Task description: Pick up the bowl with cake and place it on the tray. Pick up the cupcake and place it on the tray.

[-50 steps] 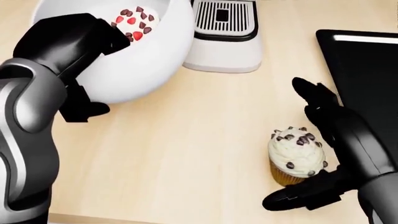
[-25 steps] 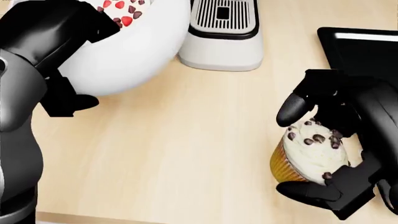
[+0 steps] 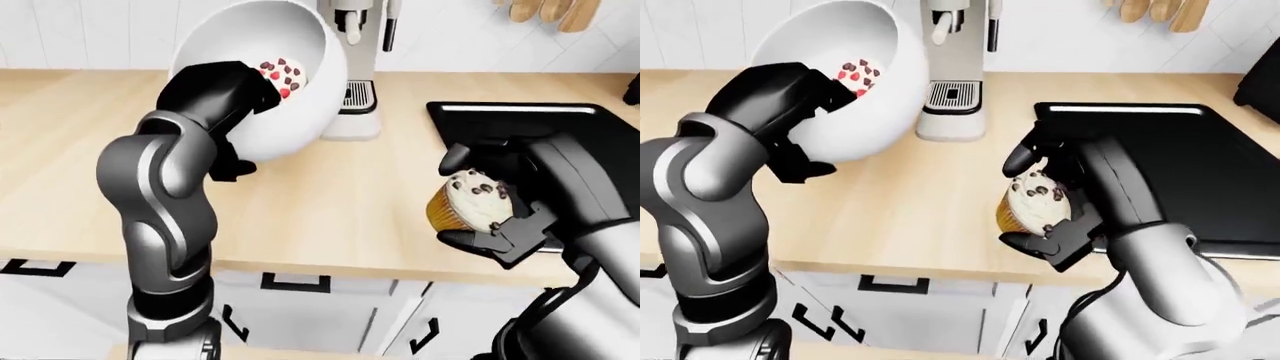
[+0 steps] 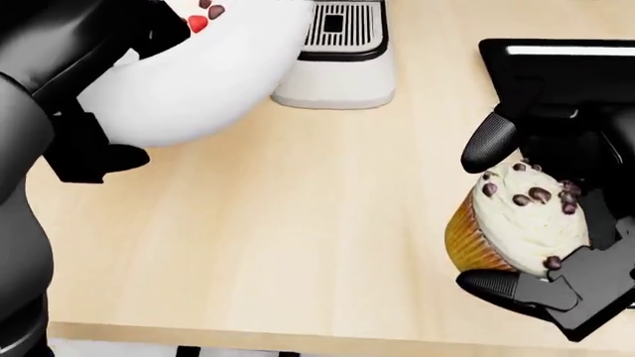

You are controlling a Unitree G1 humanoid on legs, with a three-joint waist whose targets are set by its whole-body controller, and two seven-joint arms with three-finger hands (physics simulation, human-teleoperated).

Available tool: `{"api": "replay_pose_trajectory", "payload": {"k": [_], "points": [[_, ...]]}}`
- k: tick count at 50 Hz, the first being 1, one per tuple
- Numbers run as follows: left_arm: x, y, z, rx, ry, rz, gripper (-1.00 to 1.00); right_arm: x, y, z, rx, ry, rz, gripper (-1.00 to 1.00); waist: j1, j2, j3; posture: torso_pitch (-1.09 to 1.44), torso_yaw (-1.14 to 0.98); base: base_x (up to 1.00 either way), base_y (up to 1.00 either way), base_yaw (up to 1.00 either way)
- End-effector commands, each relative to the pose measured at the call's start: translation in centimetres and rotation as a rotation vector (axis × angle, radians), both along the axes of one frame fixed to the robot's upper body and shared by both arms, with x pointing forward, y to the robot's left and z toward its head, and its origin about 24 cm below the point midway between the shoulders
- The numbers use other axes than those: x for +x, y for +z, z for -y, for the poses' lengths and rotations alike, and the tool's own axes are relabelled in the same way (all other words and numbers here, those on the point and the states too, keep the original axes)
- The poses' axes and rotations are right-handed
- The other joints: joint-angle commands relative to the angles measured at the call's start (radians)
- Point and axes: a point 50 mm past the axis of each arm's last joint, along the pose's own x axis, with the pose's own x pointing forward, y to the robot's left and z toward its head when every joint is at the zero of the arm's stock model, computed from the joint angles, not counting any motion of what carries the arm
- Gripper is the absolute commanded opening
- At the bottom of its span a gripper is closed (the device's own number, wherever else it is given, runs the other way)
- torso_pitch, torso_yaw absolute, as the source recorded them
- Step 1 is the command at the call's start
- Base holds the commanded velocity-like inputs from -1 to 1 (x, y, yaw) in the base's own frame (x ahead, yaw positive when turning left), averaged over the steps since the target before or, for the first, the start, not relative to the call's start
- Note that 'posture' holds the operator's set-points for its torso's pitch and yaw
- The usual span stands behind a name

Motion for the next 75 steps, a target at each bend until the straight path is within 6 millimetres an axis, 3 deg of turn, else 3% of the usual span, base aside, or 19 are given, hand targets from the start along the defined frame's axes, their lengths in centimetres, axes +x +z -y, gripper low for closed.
{"api": "replay_pose_trajectory", "payload": {"k": [1,6,10,11,13,20,33,36,37,38,43,48,57,63,65,68,71,73,75], "points": [[-1.12,1.9,-0.35,-0.012,0.017,0.117,-1.0,-0.34,0.77,-0.14,-0.022,0.0,0.054,-1.0,0.005,-0.021,-0.024,0.0,0.0,-0.72,0.0,0.0],[-1.43,2.19,-0.5,-0.01,0.02,0.121,-1.0,-0.36,0.78,-0.35,-0.026,0.005,0.051,-1.0,0.017,-0.037,-0.026,0.0,0.0,-0.76,0.0,0.0],[-1.51,2.24,-0.55,-0.009,0.021,0.123,-1.0,-0.28,0.83,-0.36,-0.024,0.002,0.052,-1.0,0.021,-0.008,-0.027,0.0,0.0,-0.6,0.0,0.0],[-1.49,2.22,-0.54,-0.01,0.02,0.122,-1.0,-0.28,0.85,-0.37,-0.022,0.003,0.052,-1.0,0.003,0.02,0.017,0.0,0.0,0.0,0.0,0.0],[-1.44,2.22,-0.51,-0.009,0.019,0.122,-1.0,-0.33,0.83,-0.47,-0.021,0.006,0.052,-1.0,-0.006,0.06,0.031,0.0,0.0,0.0,0.0,0.0],[-1.38,2.08,-0.37,-0.006,0.016,0.12,-1.0,-0.27,0.66,-0.52,-0.014,0.014,0.049,-1.0,-0.001,0.017,-0.012,0.0,0.0,0.0,-0.01,0.0],[-1.22,1.89,-0.05,0.0,0.008,0.117,-1.0,-0.2,0.49,-0.57,-0.003,0.025,0.054,-1.0,0.077,-0.015,-0.004,0.0,0.0,0.0,-0.7,0.0],[-1.12,1.84,-0.01,0.001,0.006,0.116,-1.0,-0.16,0.49,-0.53,0.001,0.025,0.055,-1.0,0.073,-0.06,-0.014,0.0,0.0,0.0,-0.66,0.0],[-1.14,1.85,0.0,0.001,0.006,0.117,-1.0,-0.17,0.51,-0.51,0.002,0.025,0.056,-1.0,0.069,-0.107,-0.026,0.0,0.0,0.0,-0.66,0.0],[-1.13,1.82,0.0,0.002,0.006,0.116,-1.0,-0.18,0.5,-0.49,0.004,0.024,0.056,-1.0,0.062,-0.066,-0.002,0.0,0.0,0.0,-0.67,0.0],[-1.24,1.85,-0.03,0.001,0.007,0.118,-1.0,-0.22,0.47,-0.46,0.002,0.024,0.059,-1.0,0.055,-0.037,-0.001,0.0,0.0,0.04,-0.67,0.0],[-1.36,2.04,-0.06,0.002,0.007,0.122,-1.0,-0.2,0.59,-0.48,0.002,0.026,0.066,-1.0,0.053,0.008,0.053,0.0,0.0,0.23,-0.47,0.0],[-1.63,2.64,0.0,0.009,0.005,0.133,-1.0,-0.31,0.99,-0.37,0.013,0.028,0.08,-1.0,0.019,-0.054,0.047,0.0,0.0,0.0,0.0,0.0],[-1.6,2.53,0.09,0.012,0.004,0.131,-1.0,-0.27,0.9,-0.42,0.016,0.031,0.074,-1.0,0.016,-0.004,0.004,0.0,0.0,0.0,-0.07,0.0],[-1.6,2.55,0.1,0.013,0.004,0.132,-1.0,-0.25,0.78,-0.42,0.016,0.032,0.071,-1.0,0.016,-0.033,0.007,0.0,0.0,0.0,-0.46,0.0],[-1.52,2.51,0.07,0.013,0.004,0.132,-1.0,-0.25,0.72,-0.46,0.017,0.034,0.069,-1.0,0.019,0.033,0.0,0.0,0.0,0.0,-0.58,0.0],[-1.53,2.51,0.01,0.012,0.005,0.132,-1.0,-0.26,0.69,-0.48,0.016,0.035,0.068,-1.0,0.027,-0.028,0.017,0.0,0.0,0.0,-0.58,0.0],[-1.55,2.52,0.0,0.012,0.005,0.132,-1.0,-0.2,0.68,-0.51,0.015,0.036,0.067,-1.0,0.025,-0.101,-0.02,0.0,0.0,0.0,-0.57,0.0],[-1.56,2.6,-0.02,0.012,0.006,0.134,-1.0,-0.13,0.64,-0.52,0.014,0.037,0.067,-1.0,0.013,-0.06,0.011,0.0,0.0,0.0,-0.58,0.0]]}}
